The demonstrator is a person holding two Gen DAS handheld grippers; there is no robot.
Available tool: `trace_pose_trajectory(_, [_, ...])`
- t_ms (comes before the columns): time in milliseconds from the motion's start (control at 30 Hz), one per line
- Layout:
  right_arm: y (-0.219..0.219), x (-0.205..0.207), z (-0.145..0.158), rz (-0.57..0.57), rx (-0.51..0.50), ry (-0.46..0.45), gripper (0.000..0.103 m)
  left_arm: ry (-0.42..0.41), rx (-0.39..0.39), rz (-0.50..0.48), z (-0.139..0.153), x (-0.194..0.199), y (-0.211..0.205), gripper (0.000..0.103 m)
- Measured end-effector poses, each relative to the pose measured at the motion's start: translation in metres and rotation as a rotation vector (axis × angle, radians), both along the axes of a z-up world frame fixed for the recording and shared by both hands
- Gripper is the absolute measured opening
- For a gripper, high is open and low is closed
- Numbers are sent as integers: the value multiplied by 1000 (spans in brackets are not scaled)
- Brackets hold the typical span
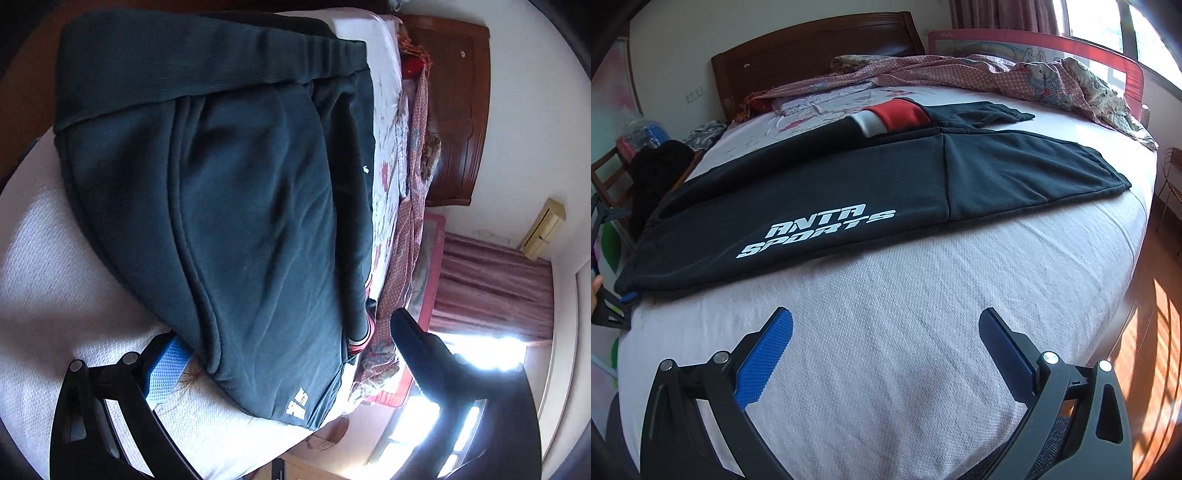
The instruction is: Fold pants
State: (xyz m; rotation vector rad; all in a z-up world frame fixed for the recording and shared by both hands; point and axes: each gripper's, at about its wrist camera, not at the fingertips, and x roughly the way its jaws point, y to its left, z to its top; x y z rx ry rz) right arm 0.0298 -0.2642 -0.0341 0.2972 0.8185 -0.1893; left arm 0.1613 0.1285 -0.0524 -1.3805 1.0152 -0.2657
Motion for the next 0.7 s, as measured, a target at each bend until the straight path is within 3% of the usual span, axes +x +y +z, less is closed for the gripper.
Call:
trace_pose_trajectory(33, [-2, 1, -2, -2, 18, 7, 100, -4, 18, 1, 0, -2, 1, 95])
trace_pose_trajectory(133, [-11, 3, -7, -28, 98, 43, 100, 76, 80, -7, -12, -9, 3, 28])
trace_pose_trajectory(167, [-15, 4, -9, -42, 120, 64, 100, 96, 85, -5, -16, -11, 5, 12])
trace_pose_trajectory(267, [-30, -2, -8, -90, 212, 47, 100, 78, 18, 25, -29, -17, 13, 9])
trace_pose_trajectory(300, [-38, -5, -9, -105, 286, 46, 100, 71, 27, 29, -27, -19, 13, 9])
trace_pose_trajectory(367, [-57, -10, -13, -137, 481, 29, 100, 46, 42, 39, -20, -23, 14, 8])
trace_pose_trajectory(500, [-85, -4, -28, -150, 930, -10, 99, -31, -32, 48, 5, -27, 19, 8])
trace_pose_trajectory(533, [-87, 1, -31, -141, 1020, -25, 95, -58, -51, 43, 14, -27, 20, 8])
trace_pose_trajectory(700, [-66, 39, -37, -98, 1175, 49, 80, -148, -85, 5, 53, -16, 9, 8])
